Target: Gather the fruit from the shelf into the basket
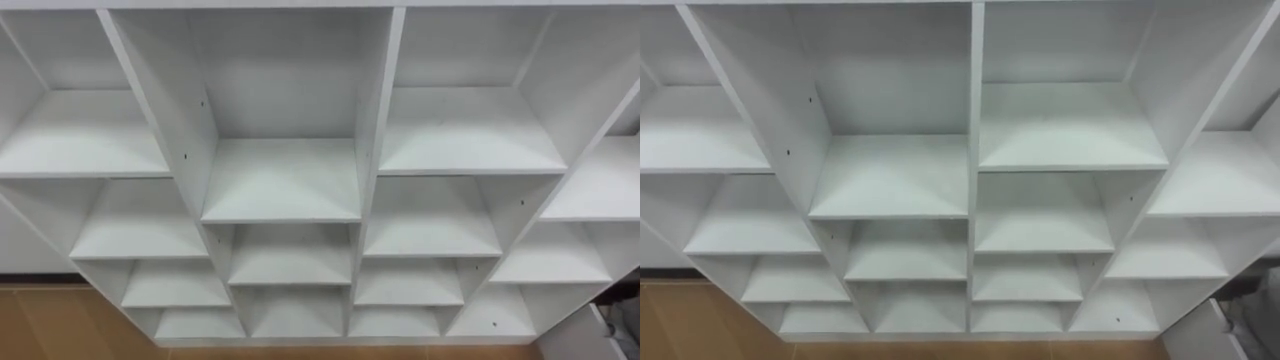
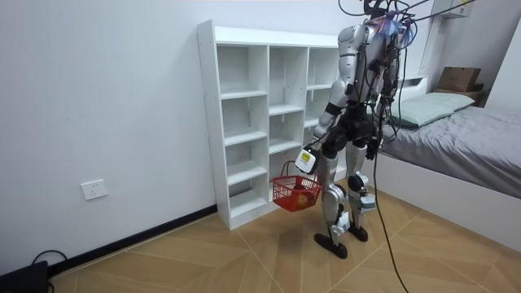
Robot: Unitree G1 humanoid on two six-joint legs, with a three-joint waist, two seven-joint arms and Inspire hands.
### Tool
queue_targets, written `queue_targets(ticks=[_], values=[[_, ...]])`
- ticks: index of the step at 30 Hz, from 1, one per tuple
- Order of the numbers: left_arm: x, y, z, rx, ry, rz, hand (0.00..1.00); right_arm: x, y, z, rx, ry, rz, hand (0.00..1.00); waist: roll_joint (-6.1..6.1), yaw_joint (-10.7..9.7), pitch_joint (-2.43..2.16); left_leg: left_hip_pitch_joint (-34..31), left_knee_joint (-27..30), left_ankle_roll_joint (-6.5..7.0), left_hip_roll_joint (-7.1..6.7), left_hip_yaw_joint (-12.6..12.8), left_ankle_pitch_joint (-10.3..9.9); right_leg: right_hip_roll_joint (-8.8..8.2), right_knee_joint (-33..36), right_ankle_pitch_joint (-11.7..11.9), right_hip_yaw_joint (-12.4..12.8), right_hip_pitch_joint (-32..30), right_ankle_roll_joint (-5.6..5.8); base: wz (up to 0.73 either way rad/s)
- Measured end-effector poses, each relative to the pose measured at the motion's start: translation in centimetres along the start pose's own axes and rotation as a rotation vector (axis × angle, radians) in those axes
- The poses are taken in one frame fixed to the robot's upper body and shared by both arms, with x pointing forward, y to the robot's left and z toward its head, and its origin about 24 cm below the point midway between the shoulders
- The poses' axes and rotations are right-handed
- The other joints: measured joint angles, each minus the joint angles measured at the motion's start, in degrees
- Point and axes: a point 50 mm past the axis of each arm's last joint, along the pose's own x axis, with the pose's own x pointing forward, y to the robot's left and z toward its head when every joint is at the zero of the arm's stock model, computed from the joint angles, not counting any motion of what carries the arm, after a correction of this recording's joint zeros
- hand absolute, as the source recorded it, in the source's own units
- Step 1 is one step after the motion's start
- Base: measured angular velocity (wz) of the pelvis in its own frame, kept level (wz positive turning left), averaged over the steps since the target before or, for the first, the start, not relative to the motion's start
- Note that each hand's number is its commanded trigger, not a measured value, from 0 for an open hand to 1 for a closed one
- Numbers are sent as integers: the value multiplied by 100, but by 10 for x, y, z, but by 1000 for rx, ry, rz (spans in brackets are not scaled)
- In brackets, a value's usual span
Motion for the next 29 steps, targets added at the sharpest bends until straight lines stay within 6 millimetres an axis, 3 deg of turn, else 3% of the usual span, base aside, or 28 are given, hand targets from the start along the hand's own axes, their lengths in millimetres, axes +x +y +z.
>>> queue_targets(ticks=[21, 29], values=[[-1, -2, -5, -6, 19, -20, 100, 1, 6, 12, -60, -24, 14, 0, 57, 157, -17, -97, -4, 0, -3, -67, -21, 9, -71, 0, -15, 11, 0, 1], [-2, -7, -11, -20, 34, -32, 100, 1, 7, 9, -83, -14, 18, 0, 68, 159, 20, -103, 101, -4, -3, -173, -111, 18, -71, 0, -64, 105, 1, 4]])
